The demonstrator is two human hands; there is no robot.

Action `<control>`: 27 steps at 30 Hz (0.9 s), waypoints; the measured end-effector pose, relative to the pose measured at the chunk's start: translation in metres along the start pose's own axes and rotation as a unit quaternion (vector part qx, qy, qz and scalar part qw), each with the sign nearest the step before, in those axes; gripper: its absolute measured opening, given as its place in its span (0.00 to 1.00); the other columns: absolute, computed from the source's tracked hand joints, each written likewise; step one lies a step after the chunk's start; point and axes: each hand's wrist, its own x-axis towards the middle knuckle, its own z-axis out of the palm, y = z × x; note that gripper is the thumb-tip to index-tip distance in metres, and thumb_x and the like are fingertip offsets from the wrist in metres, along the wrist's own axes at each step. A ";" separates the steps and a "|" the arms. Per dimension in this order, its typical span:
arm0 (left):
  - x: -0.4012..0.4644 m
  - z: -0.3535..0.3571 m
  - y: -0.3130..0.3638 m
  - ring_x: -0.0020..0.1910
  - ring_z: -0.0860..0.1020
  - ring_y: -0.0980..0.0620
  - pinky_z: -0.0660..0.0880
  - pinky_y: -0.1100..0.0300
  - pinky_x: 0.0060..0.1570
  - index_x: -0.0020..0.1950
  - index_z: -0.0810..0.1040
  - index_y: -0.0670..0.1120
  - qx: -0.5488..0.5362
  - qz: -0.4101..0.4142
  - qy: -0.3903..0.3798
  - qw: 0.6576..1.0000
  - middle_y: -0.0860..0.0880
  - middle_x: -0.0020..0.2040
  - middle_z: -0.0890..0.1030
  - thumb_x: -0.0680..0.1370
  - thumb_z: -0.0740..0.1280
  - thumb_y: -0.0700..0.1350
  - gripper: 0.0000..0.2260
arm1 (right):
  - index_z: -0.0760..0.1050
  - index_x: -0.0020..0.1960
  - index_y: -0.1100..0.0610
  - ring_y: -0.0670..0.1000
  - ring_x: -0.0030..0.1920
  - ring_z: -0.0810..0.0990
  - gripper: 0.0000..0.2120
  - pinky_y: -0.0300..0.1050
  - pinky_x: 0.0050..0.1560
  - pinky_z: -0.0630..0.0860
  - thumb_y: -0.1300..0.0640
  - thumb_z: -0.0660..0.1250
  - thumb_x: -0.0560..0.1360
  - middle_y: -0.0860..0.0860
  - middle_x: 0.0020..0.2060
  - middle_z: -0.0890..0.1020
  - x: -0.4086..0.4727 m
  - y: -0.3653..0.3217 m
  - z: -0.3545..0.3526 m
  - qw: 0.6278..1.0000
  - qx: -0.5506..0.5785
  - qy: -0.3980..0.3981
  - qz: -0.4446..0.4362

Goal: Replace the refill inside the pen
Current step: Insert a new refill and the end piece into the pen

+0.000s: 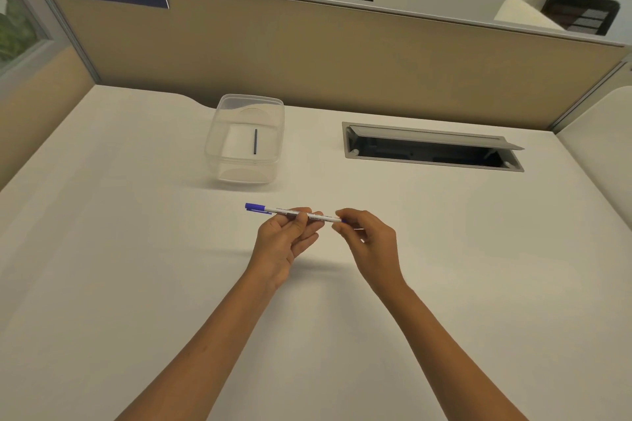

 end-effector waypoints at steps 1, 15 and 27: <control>0.000 -0.001 -0.001 0.47 0.84 0.51 0.80 0.61 0.42 0.52 0.79 0.42 0.002 -0.005 -0.002 1.000 0.48 0.44 0.87 0.77 0.64 0.39 0.06 | 0.80 0.49 0.56 0.43 0.41 0.80 0.07 0.31 0.41 0.74 0.62 0.70 0.72 0.45 0.40 0.82 0.000 0.001 0.000 1.000 -0.002 -0.001 -0.003; 0.013 -0.065 0.008 0.45 0.84 0.48 0.80 0.58 0.44 0.57 0.77 0.47 0.205 0.044 0.075 0.975 0.45 0.47 0.83 0.74 0.70 0.39 0.13 | 0.81 0.45 0.53 0.48 0.37 0.82 0.05 0.42 0.46 0.79 0.62 0.70 0.73 0.51 0.36 0.84 0.002 0.036 -0.010 0.963 0.160 -0.003 0.215; 0.046 -0.066 -0.008 0.46 0.77 0.46 0.69 0.60 0.46 0.47 0.81 0.46 0.559 0.207 0.101 0.797 0.48 0.46 0.82 0.73 0.69 0.39 0.05 | 0.80 0.47 0.56 0.51 0.47 0.78 0.04 0.46 0.51 0.73 0.61 0.67 0.74 0.51 0.45 0.82 0.018 0.068 0.010 0.987 -0.089 -0.028 0.128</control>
